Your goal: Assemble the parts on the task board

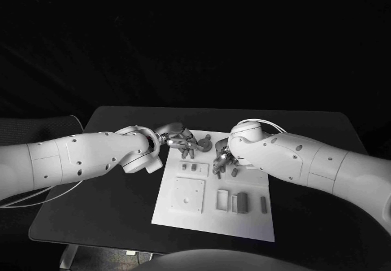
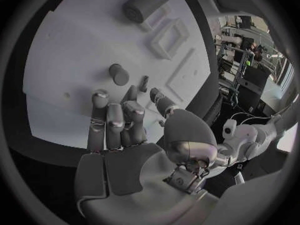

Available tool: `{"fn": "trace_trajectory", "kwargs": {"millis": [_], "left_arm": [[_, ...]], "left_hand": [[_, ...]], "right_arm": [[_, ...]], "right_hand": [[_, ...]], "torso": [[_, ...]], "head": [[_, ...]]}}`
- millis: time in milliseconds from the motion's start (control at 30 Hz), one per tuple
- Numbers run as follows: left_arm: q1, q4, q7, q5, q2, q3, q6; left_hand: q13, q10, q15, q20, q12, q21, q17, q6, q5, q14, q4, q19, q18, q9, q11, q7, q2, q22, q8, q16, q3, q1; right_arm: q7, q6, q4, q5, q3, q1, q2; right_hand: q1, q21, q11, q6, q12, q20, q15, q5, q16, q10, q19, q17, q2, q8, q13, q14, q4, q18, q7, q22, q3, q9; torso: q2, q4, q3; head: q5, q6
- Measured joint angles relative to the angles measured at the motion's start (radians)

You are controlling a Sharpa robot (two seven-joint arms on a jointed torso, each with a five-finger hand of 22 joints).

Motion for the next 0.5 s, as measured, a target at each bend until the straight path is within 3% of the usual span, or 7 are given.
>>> {"fn": "trace_trajectory", "kwargs": {"millis": [300, 500], "left_arm": [[0.0, 0.001, -0.001, 0.0, 0.0, 0.0, 0.001], [0.0, 0.001, -0.002, 0.0, 0.001, 0.0, 0.001]], "left_hand": [[0.0, 0.0, 0.0, 0.0, 0.0, 0.0, 0.0, 0.0, 0.0, 0.0, 0.0, 0.0, -0.001, 0.0, 0.0, 0.0, 0.0, 0.001, 0.0, 0.0, 0.0, 0.0], [0.0, 0.0, 0.0, 0.0, 0.0, 0.0, 0.0, 0.0, 0.0, 0.0, -0.003, 0.0, 0.003, -0.001, 0.0, 0.0, 0.0, 0.001, 0.0, 0.0, -0.003, 0.0]], "right_arm": [[0.005, -0.003, -0.002, -0.01, -0.002, -0.002, 0.004], [0.008, -0.004, -0.004, -0.016, -0.003, -0.005, 0.009]], "right_hand": [[0.004, 0.0, 0.0, 0.0, 0.0, 0.0, -0.001, 0.0, 0.0, 0.0, 0.0, -0.001, 0.004, 0.003, 0.0, 0.001, -0.011, 0.0, 0.0, 0.0, 0.0, 0.0], [0.013, 0.0, 0.0, 0.006, 0.0, 0.001, -0.003, 0.0, 0.0, 0.004, -0.001, -0.001, 0.013, 0.001, 0.001, 0.004, -0.038, 0.0, 0.001, 0.0, 0.004, 0.0]], "torso": [[0.0, -0.0009, 0.0001], [-0.001, -0.001, 0.0001]], "head": [[0.001, -0.002], [0.001, -0.003]]}}
